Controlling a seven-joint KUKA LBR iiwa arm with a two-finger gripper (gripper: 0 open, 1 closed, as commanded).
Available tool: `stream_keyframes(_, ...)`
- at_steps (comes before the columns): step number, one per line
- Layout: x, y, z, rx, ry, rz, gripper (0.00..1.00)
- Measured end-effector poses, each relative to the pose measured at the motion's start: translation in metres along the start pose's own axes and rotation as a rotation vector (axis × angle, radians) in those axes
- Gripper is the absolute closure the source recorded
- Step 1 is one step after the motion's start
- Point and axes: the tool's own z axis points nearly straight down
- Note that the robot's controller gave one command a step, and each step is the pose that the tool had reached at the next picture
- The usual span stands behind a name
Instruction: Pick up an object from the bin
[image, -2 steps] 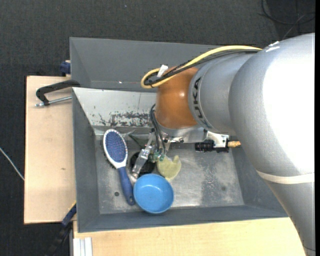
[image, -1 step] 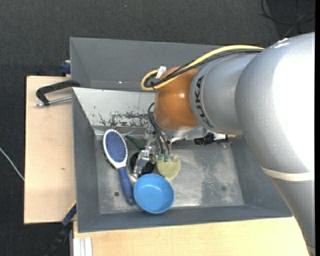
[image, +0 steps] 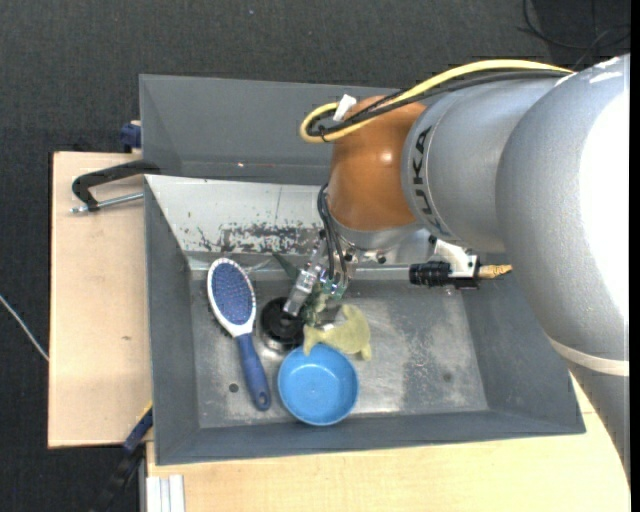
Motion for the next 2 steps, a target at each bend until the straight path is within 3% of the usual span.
stream_keyframes(1,-0.017,-0.041,0.048,-0.003,0.001,0.198,1.0)
stream_keyframes(2,-0.028,-0.042,-0.113,-0.002,-0.003,0.273,1.0)
